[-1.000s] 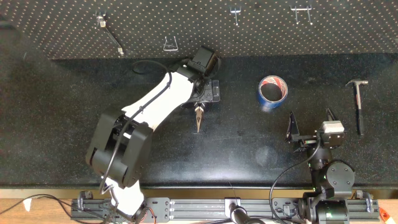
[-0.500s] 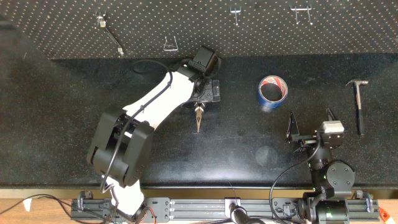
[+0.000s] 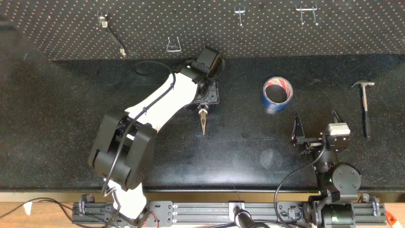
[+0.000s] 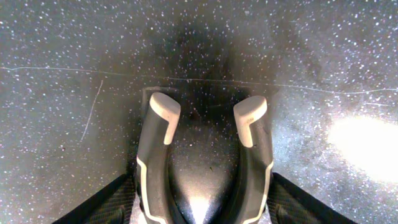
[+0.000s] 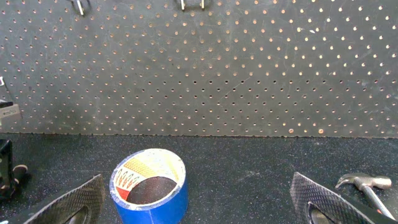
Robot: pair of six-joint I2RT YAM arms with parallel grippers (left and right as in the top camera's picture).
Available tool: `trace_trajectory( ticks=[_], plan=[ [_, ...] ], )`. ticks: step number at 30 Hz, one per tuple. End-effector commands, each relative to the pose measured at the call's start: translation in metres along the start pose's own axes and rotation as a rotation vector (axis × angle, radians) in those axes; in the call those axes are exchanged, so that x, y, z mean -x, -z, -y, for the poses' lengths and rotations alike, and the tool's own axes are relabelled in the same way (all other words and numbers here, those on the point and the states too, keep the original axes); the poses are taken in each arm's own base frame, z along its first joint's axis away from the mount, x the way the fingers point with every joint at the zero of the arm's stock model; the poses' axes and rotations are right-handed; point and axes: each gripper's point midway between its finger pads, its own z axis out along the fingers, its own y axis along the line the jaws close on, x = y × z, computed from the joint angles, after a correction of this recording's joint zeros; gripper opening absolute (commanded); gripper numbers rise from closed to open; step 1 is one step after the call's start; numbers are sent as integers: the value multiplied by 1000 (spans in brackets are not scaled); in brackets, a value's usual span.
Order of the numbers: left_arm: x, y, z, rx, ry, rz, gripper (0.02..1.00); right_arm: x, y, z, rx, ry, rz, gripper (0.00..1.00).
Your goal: Place Tools Onto Pegboard
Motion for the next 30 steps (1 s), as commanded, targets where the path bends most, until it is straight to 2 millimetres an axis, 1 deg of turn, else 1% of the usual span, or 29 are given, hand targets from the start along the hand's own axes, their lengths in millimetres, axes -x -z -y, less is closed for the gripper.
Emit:
trace_trajectory(
  ticks=[1, 6, 8, 30],
  plan=[
    [4, -3, 1, 1, 1, 0, 678, -1, 0, -4, 20, 18, -1, 972],
    [4, -3, 1, 1, 1, 0, 667, -1, 0, -4, 20, 18, -1, 972],
    [4, -3, 1, 1, 1, 0, 641, -1, 0, -4, 20, 18, -1, 974],
    [4, -3, 1, 1, 1, 0, 586, -1, 0, -4, 20, 18, -1, 972]
  ],
)
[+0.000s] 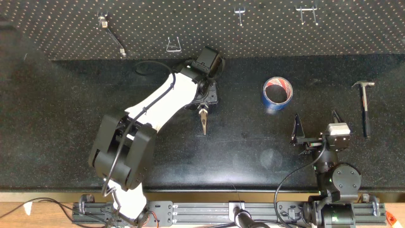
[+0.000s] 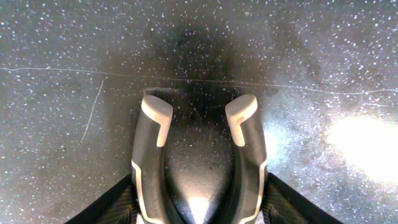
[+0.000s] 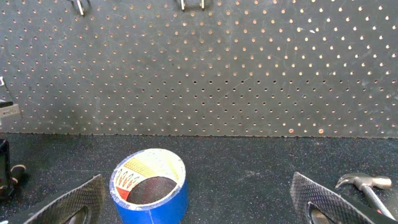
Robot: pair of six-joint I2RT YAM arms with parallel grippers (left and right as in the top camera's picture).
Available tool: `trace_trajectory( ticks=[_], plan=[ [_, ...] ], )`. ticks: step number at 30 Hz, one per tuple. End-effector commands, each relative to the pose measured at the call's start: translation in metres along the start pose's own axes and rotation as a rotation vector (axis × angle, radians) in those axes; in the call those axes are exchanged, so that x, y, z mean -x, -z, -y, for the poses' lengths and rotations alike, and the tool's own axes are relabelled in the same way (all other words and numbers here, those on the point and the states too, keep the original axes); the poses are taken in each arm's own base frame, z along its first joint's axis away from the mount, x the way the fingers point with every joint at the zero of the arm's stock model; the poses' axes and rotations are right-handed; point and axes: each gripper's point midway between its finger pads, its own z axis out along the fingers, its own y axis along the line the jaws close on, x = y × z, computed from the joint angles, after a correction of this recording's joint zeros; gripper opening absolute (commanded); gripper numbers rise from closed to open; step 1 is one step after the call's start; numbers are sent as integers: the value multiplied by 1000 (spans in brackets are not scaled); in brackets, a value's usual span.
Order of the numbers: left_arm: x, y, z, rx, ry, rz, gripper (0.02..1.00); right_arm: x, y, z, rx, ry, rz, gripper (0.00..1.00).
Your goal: Place Tools Onto Pegboard
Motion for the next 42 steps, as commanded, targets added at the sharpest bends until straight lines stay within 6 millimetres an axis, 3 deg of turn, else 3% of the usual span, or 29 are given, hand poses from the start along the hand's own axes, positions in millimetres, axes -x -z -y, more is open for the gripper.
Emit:
trace_trajectory(
  ticks=[1, 22, 23, 24, 27, 29, 35, 39, 42],
  plan=[
    [4, -3, 1, 2, 1, 0, 584, -1, 0, -4, 20, 18, -1, 972],
    [4, -3, 1, 2, 1, 1, 426, -1, 0, -4, 20, 18, -1, 974],
    [5, -3, 1, 5, 1, 2, 351, -1, 0, -4, 20, 18, -1, 972],
    [5, -3, 1, 4, 1, 3, 27, -1, 0, -4, 20, 18, -1, 972],
    [7, 3, 2, -4, 2, 16, 25, -1, 0, -4, 20, 18, -1, 974],
    [16, 29, 2, -20, 5, 80, 27, -1, 0, -4, 20, 18, -1, 972],
    [5, 131, -41, 29, 27, 260, 27, -1, 0, -4, 20, 18, -1, 972],
    [-25, 190, -67, -51, 51, 402, 25, -1, 0, -4, 20, 18, -1, 972],
    [-51, 216, -100, -67, 91, 531, 27, -1, 0, -4, 20, 18, -1, 972]
  ],
)
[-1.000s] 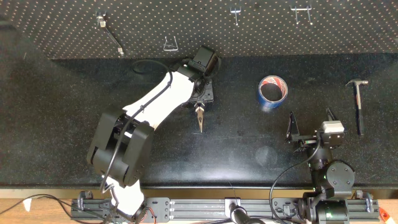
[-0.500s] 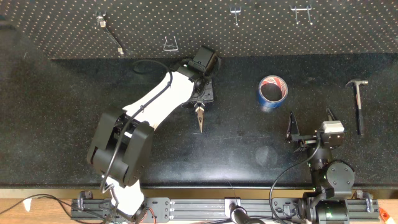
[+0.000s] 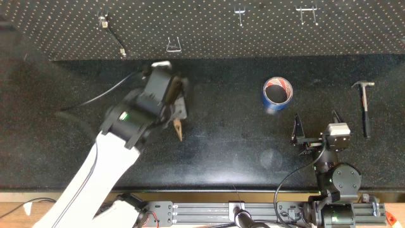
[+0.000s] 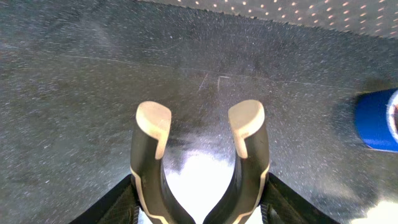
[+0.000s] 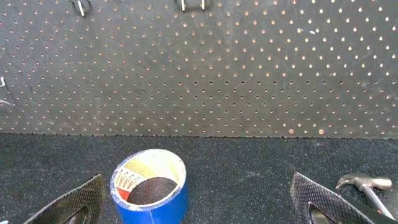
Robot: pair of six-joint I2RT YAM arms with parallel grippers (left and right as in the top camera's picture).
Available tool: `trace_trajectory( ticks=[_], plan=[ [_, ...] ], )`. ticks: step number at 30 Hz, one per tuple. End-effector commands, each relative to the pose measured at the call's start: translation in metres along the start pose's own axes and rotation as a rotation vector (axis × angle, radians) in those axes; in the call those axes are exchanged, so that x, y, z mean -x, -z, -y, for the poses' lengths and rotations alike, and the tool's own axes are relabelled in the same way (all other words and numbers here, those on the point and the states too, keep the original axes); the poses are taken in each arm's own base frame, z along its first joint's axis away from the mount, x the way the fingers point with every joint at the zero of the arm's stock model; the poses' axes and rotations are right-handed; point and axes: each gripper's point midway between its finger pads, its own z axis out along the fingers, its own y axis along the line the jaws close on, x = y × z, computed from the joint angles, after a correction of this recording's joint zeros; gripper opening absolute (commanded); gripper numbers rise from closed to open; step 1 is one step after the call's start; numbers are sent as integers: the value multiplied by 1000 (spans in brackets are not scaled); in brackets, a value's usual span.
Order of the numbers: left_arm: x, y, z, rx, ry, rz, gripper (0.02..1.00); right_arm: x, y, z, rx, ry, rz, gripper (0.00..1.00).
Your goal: Place Tools Onto Pegboard
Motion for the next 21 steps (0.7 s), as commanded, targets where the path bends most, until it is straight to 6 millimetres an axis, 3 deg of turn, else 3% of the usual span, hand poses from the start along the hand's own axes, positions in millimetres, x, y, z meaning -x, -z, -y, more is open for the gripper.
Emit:
trace_trajectory(
  ticks=[1, 4, 6, 12, 15, 18, 21],
  plan=[
    [-9, 40, -43, -12, 67, 204, 25, -1, 0, -4, 20, 18, -2, 972],
    [10, 34, -53, -70, 116, 416, 27, -1, 0, -4, 20, 18, -2, 974],
    [50, 29, -38, -124, 13, 651, 27, -1, 0, -4, 20, 18, -2, 972],
    [134, 32, -4, -81, -178, 1020, 27, -1, 0, -4, 20, 18, -2, 974],
    [151, 33, 3, -65, -202, 1122, 27, -1, 0, -4, 20, 18, -2, 972],
    [159, 24, -2, -45, -178, 1149, 27, -1, 0, -4, 20, 18, -2, 972],
    [166, 31, -14, -22, -152, 1183, 27, -1, 0, -4, 20, 18, -2, 974]
  ],
)
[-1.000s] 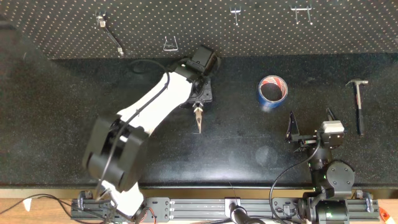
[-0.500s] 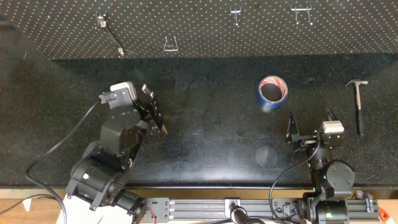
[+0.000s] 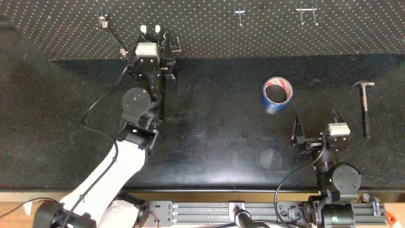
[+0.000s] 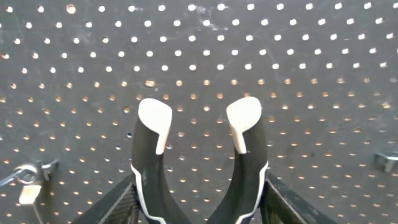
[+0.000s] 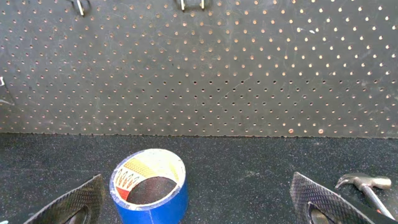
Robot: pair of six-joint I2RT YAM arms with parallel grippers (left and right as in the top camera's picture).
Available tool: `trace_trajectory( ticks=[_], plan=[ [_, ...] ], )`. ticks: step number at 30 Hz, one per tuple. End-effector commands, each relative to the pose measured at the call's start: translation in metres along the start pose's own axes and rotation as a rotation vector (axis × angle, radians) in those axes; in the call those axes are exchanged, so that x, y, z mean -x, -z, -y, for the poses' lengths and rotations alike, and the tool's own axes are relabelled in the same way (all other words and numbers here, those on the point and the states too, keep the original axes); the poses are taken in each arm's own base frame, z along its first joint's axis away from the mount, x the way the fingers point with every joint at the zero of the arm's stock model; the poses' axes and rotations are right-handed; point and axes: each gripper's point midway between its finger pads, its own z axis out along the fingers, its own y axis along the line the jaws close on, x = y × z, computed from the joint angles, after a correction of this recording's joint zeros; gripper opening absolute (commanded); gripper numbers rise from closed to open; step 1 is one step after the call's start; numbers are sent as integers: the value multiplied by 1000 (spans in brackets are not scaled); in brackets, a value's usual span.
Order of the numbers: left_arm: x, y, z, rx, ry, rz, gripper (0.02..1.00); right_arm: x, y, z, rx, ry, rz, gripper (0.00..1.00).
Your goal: Place Tools Onto Pegboard
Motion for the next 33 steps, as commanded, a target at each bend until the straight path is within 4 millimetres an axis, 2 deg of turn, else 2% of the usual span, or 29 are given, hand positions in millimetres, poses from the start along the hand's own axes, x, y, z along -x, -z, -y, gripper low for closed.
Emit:
trace_trajectory(
  ticks=[1, 3, 6, 12, 27, 33],
  plan=[
    [20, -3, -20, 73, -10, 62, 27, -1, 0, -4, 20, 18, -1, 972],
    [22, -3, -21, 77, -6, 72, 25, -1, 0, -4, 20, 18, -1, 974],
    [4, -10, -20, 79, -64, 32, 27, -1, 0, -4, 20, 18, -1, 972],
    [-4, -19, -17, 71, -46, 64, 27, -1, 0, -4, 20, 18, -1, 974],
    [-42, -29, 14, -89, -17, 0, 25, -1, 0, -4, 20, 18, -1, 974],
    [-41, -28, 18, -111, -17, 1, 27, -1, 0, -4, 20, 18, -1, 972]
  ],
)
